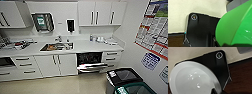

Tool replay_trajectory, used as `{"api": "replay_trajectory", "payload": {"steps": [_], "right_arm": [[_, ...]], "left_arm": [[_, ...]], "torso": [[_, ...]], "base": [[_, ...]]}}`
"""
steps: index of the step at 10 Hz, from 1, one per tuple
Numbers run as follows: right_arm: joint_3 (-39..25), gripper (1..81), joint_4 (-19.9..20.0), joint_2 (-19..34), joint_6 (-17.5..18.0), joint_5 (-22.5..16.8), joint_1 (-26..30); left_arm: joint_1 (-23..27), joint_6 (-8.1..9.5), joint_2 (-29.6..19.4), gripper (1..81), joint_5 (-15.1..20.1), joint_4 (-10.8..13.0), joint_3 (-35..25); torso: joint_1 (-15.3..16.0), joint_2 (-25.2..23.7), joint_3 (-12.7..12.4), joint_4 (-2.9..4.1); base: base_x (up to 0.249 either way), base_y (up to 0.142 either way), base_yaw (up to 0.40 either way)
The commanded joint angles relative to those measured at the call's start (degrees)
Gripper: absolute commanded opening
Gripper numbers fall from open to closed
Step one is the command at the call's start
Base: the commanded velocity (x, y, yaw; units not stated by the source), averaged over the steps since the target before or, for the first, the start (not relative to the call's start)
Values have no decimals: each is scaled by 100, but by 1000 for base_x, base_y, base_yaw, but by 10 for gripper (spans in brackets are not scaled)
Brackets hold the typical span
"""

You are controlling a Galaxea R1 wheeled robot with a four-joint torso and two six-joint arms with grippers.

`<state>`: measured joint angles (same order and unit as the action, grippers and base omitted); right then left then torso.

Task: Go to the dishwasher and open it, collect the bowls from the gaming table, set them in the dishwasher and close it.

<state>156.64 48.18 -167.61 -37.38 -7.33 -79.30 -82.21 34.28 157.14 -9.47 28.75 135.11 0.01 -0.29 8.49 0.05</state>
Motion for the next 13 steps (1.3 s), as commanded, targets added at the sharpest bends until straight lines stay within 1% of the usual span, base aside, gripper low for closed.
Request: {"api": "replay_trajectory", "payload": {"steps": [1, 6, 13], "right_arm": [[6, 10, 7, 67, -7, -498, 287], [6, 10, 7, 76, -7, -498, 278], [6, 10, 7, 67, -7, -498, 261]], "left_arm": [[219, -27, -103, 10, 156, 70, -46], [219, -27, -103, 10, 156, 70, -46], [218, -27, -103, 10, 156, 70, -63]], "torso": [[0, 0, 0, 0], [0, 0, 0, 0], [0, 0, 0, 0]], "base": [[110, 66, 0], [95, 73, 0], [86, 90, 0]]}}
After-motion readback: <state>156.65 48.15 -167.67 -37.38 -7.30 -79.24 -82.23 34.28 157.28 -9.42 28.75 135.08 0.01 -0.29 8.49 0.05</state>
